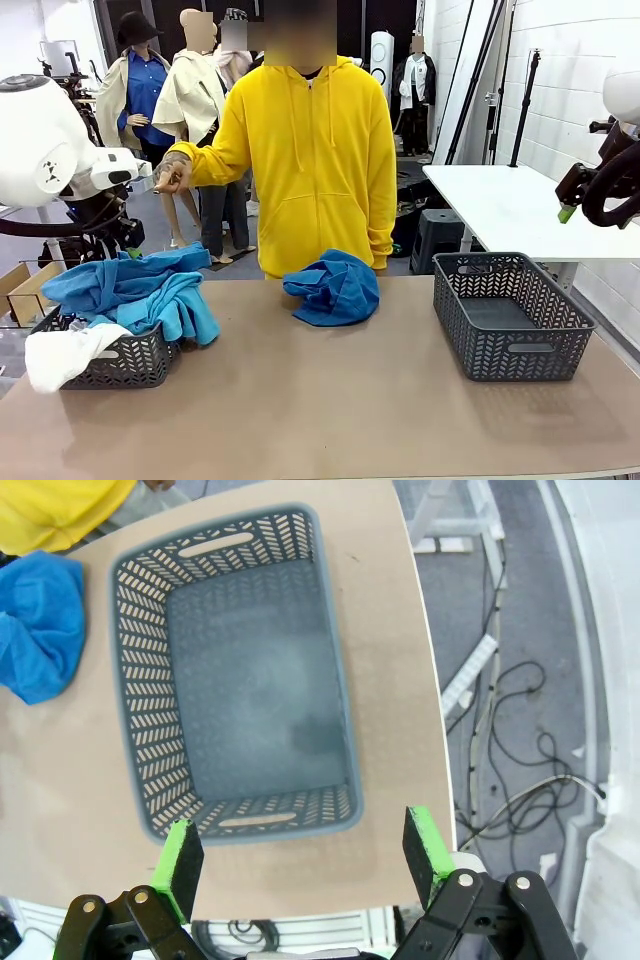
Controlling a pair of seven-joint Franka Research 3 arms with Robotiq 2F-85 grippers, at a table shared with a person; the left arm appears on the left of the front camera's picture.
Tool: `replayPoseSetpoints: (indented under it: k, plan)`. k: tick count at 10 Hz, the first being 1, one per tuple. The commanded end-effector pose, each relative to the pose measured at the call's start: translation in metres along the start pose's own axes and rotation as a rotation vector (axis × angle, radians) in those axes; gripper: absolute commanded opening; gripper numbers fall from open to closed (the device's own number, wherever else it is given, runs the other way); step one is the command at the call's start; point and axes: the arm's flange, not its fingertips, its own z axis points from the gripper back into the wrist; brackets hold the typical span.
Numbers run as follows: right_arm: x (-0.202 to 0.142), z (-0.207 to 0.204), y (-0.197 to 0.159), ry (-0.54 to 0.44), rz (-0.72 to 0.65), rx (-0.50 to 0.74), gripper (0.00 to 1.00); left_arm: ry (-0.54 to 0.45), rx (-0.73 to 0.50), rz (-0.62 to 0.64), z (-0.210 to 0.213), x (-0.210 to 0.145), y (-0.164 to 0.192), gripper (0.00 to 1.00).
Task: Sort the tops and bottoms.
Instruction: Sort the clothes according to human instructions.
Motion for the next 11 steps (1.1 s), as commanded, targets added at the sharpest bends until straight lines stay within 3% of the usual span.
replayPoseSetpoints:
  k: [1,8,11]
  plan:
    - [-0.002,0.000,0.001,0.004,-0.014,-0.021,1.00,-0.002,-0.010,0.037,0.015,0.005,0.003,1.00]
    - [-0.002,0.000,0.001,0.004,-0.014,-0.021,1.00,-0.110,-0.084,0.113,0.080,0.021,0.037,1.00]
    - [-0.002,0.000,0.001,0.004,-0.014,-0.021,1.00,-0.113,-0.045,0.126,0.082,0.023,0.036,1.00]
